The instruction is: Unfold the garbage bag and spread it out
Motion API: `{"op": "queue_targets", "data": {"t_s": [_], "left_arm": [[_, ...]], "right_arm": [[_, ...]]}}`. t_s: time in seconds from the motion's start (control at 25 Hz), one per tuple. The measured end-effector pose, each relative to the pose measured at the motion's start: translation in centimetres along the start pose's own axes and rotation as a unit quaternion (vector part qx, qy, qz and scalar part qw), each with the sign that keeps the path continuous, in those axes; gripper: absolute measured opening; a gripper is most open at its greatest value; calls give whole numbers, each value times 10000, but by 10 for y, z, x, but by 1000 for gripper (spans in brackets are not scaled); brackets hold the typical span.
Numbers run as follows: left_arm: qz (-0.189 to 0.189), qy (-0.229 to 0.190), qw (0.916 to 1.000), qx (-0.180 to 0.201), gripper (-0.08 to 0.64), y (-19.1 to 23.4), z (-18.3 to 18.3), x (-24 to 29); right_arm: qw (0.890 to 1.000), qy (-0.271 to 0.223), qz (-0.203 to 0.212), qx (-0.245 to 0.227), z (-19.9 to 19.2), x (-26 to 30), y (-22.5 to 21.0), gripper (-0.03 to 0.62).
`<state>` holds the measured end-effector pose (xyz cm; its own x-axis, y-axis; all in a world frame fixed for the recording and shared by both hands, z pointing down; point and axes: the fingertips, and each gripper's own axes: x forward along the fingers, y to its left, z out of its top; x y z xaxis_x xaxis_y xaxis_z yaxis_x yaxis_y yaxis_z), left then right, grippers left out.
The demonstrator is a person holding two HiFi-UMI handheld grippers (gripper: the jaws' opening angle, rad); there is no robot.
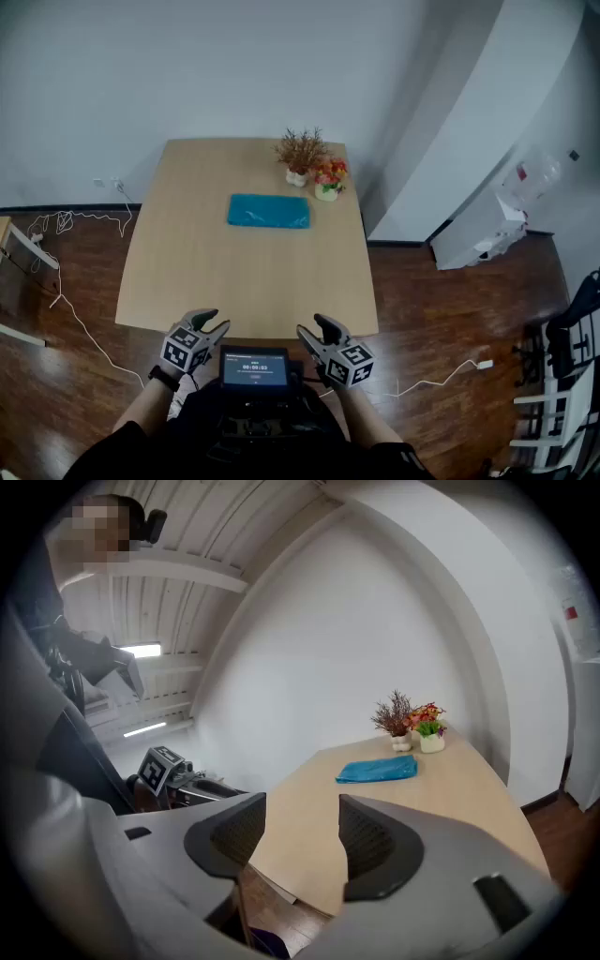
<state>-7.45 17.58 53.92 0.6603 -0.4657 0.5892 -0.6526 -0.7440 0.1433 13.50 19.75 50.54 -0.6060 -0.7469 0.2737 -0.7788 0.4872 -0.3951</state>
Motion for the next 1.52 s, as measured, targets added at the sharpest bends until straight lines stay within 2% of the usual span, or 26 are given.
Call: {"op": "queue_targets", "data": {"t_s": [0.6, 1.0, 1.16, 1.32, 1.52], "left_arm": [[162, -47, 9989, 430, 172, -2, 34, 38], [12, 66, 9953, 969, 172, 38, 70, 101], [-111, 200, 9896, 1422, 172, 60, 92, 151], [-81, 308, 9814, 1893, 173, 92, 106, 208], [12, 474, 9578, 2834, 173, 123, 125, 274]], "right_arm": [[9999, -41, -30, -98, 13, -6, -35, 245], [9996, 83, -174, -184, 32, 34, -68, 242], [9993, 190, -250, -206, 42, 56, -84, 241], [9992, 250, -290, -148, 48, 83, -95, 241], [9984, 376, -378, -164, 53, 109, -109, 241]]}}
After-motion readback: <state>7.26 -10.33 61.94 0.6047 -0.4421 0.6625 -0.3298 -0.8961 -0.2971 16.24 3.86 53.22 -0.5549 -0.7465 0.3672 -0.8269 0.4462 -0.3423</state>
